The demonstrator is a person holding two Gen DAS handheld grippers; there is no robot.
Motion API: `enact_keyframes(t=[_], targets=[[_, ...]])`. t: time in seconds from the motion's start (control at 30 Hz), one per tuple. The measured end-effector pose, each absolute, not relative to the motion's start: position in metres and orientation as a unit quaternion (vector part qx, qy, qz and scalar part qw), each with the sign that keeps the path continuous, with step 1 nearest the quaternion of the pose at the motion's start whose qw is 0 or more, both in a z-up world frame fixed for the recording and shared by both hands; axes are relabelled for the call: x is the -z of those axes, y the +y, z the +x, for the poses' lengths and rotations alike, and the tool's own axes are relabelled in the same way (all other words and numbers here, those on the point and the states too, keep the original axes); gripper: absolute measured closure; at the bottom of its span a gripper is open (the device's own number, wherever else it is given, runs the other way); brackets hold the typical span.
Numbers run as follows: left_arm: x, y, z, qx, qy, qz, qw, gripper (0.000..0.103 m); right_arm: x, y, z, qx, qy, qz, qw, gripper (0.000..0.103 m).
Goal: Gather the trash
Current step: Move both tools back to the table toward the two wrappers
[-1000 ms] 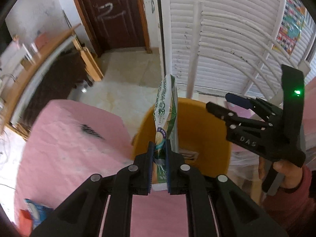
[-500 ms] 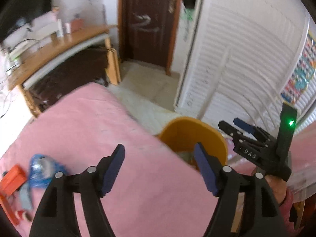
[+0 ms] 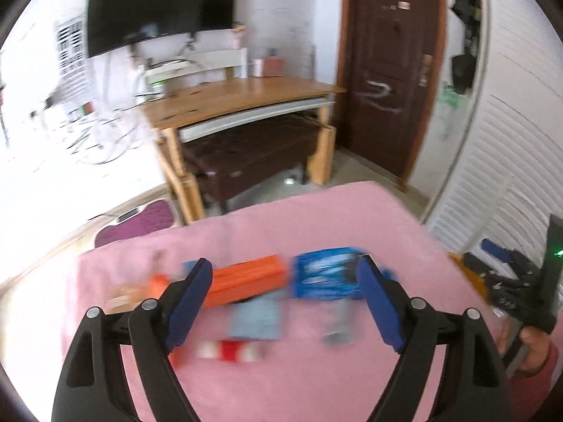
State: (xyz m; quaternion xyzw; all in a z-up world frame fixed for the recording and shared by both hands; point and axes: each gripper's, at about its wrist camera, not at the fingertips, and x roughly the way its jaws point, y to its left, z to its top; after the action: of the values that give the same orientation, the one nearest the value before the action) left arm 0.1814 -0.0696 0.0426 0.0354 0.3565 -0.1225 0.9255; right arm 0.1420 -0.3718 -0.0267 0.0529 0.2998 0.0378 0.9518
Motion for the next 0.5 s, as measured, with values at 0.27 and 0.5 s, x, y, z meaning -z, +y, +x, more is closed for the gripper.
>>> enact_keyframes(t=[0.27,0.5], targets=[[-0.028,0.054,0.198,0.039,0.389,0.007,0.920,0.022,0.019,-0.305,0.163,-0.087,0.318,0.033,0.943,0.027],[0.003,0.112,0.210,0.021,0.447,-0.075,0.891,0.022,0.021,-0.268,0.175,-0.102,0.332,0.012,0.938,0.021]])
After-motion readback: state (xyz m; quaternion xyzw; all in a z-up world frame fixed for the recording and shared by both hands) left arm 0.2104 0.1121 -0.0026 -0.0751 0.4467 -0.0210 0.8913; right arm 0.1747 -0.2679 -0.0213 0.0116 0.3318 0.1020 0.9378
